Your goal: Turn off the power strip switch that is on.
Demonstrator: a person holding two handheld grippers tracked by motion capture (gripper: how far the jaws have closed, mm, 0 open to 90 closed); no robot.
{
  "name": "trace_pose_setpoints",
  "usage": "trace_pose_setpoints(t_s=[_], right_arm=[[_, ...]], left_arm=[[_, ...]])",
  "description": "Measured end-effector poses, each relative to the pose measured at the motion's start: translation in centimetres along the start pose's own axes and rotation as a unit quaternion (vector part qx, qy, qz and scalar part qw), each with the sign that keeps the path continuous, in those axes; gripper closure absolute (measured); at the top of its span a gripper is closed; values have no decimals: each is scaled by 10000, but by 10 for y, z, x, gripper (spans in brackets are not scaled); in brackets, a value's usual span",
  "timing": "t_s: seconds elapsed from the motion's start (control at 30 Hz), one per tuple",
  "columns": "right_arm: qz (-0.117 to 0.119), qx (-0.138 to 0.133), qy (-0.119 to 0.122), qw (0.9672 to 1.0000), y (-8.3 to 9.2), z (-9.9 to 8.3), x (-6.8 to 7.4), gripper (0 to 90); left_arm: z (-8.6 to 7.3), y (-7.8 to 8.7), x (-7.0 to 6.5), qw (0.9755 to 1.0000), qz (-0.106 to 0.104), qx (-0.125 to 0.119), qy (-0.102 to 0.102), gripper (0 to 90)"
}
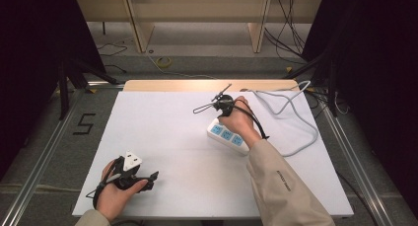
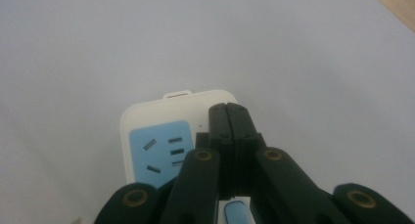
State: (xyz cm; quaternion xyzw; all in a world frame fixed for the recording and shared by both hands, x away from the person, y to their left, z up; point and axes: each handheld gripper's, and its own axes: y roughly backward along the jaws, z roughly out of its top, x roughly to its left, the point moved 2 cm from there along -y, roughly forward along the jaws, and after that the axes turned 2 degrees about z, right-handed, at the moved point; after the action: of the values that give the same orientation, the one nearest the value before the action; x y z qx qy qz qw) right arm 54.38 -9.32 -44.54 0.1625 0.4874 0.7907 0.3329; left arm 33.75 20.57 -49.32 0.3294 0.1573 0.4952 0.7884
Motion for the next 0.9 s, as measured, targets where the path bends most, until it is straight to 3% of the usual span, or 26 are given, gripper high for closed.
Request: trace_pose_setpoints(t_s=[0.9], right_arm=[[8,122,-54,9999,-7,-1,-1,900]], left_arm=[[0,0,0,10000,-8,7,-1,158]])
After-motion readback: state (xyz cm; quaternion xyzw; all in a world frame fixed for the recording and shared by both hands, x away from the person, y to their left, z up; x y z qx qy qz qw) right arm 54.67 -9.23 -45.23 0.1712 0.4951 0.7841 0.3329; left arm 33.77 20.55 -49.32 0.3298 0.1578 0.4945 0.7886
